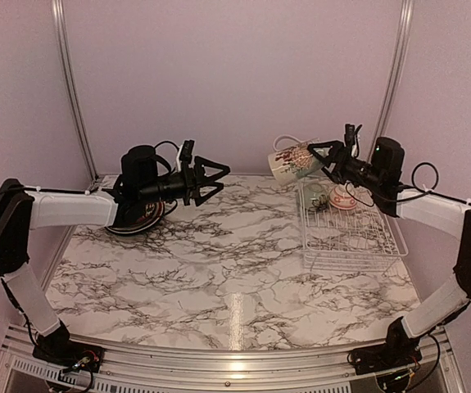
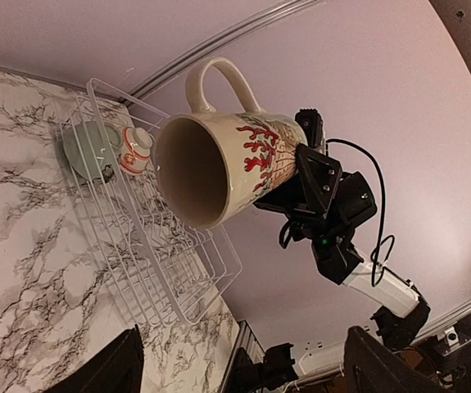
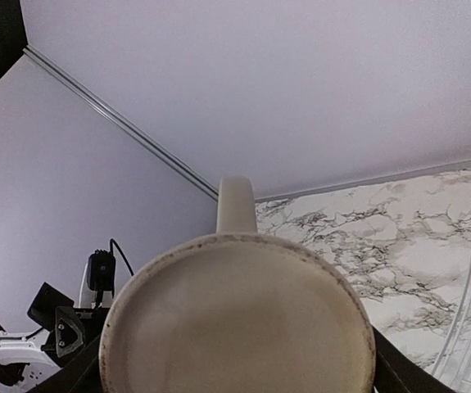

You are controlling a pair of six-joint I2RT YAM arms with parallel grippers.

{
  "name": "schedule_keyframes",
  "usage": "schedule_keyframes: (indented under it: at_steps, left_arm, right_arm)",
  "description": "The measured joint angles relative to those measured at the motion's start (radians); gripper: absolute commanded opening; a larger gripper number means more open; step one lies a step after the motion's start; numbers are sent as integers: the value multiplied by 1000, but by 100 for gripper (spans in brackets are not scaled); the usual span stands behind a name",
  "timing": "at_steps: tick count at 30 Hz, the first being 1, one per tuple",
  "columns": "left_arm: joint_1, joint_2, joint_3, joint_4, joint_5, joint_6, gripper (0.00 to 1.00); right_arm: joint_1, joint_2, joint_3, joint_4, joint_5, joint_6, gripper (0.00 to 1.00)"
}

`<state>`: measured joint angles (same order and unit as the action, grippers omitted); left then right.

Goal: Unload the mixed dishes from the dish rack
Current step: Pass from the right arm to the left

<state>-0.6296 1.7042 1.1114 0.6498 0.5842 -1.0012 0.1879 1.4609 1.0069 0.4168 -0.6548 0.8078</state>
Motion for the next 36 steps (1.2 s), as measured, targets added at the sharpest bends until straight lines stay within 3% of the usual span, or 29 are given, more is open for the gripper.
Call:
schedule_keyframes:
  at_steps: [6, 13, 19, 26, 36]
  left_arm:
    - [-72, 61, 0, 191, 9, -88, 89]
    - [-92, 64, 5, 220, -27, -88, 83]
    - [-91, 84, 6, 247, -41, -107, 56]
    - [-91, 93, 3, 302, -44, -142, 38]
    - [-88, 110, -1, 338, -42, -194, 4]
  right_arm:
    - [61, 76, -19, 154, -51, 127, 0]
    - [154, 135, -24, 306, -77, 247, 0]
    - [224, 198, -24, 424, -101, 324, 0]
    - [248, 296, -24, 558, -121, 428, 0]
    - [261, 307, -24, 615, -123, 459, 0]
